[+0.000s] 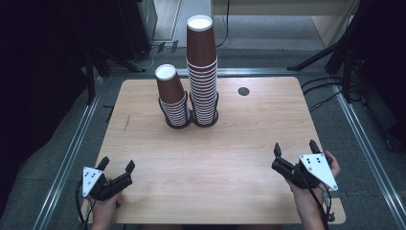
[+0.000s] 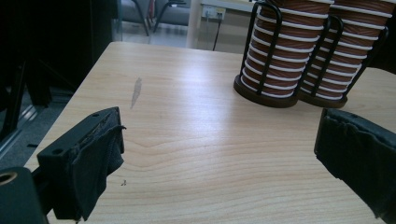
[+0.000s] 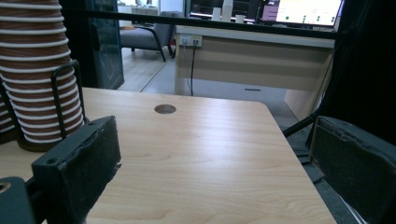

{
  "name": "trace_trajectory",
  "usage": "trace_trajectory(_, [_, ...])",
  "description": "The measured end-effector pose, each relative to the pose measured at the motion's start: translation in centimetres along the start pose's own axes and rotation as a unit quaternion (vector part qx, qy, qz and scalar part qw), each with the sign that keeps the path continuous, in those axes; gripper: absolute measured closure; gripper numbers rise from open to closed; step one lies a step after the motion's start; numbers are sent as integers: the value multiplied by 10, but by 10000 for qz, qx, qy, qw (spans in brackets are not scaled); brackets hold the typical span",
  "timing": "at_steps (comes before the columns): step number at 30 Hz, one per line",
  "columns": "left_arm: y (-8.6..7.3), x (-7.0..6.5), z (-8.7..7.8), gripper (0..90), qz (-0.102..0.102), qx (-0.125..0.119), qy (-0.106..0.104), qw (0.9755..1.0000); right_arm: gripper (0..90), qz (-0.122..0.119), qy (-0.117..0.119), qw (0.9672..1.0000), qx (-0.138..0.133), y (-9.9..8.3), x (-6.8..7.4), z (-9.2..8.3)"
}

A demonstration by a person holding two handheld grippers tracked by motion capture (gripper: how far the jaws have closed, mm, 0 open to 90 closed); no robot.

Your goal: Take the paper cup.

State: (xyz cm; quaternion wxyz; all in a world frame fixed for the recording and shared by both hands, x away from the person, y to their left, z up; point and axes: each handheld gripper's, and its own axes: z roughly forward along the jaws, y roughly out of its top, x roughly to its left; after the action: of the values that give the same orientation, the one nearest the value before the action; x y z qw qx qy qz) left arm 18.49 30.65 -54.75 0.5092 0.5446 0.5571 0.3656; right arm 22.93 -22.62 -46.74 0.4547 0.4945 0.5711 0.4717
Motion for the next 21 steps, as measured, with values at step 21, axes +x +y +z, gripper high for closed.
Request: trace_trajectory(21, [0, 2, 0, 21, -59, -30, -81, 9999, 21, -76, 382, 9988, -281, 37, 35, 17])
